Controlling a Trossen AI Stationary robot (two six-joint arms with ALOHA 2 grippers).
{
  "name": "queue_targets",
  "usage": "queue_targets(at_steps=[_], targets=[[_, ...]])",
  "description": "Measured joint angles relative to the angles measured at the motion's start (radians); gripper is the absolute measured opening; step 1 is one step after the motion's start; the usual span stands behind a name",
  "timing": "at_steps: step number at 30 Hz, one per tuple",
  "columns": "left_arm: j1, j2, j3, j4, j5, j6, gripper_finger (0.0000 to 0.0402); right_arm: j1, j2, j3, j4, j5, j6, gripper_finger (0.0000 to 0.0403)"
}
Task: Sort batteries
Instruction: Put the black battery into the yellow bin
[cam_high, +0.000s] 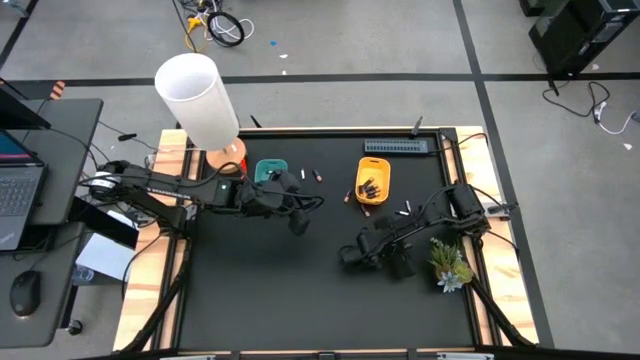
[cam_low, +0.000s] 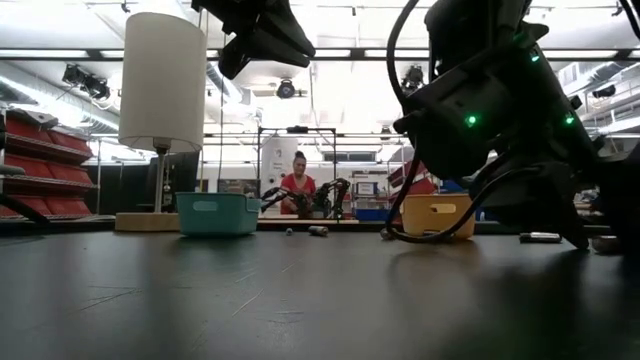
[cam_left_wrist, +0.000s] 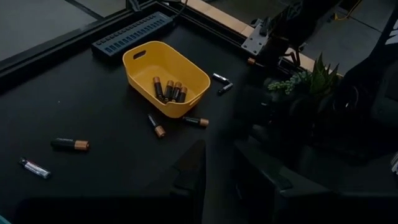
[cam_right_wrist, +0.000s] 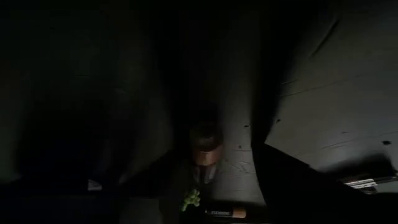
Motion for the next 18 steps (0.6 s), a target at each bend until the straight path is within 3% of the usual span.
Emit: queue_targets(at_steps=[9,18], targets=[[0.000,0.000,0.000,0.001,0.000,0.000,0.0091,-0.001,0.008,0.035,-0.023,0.027,-0.030,0.0047],[0.000,0.000,0.000,0.001,-0.001,0.000,0.0091,-0.044,0.014,0.178,-0.008,0.044,-0.065,0.0046]])
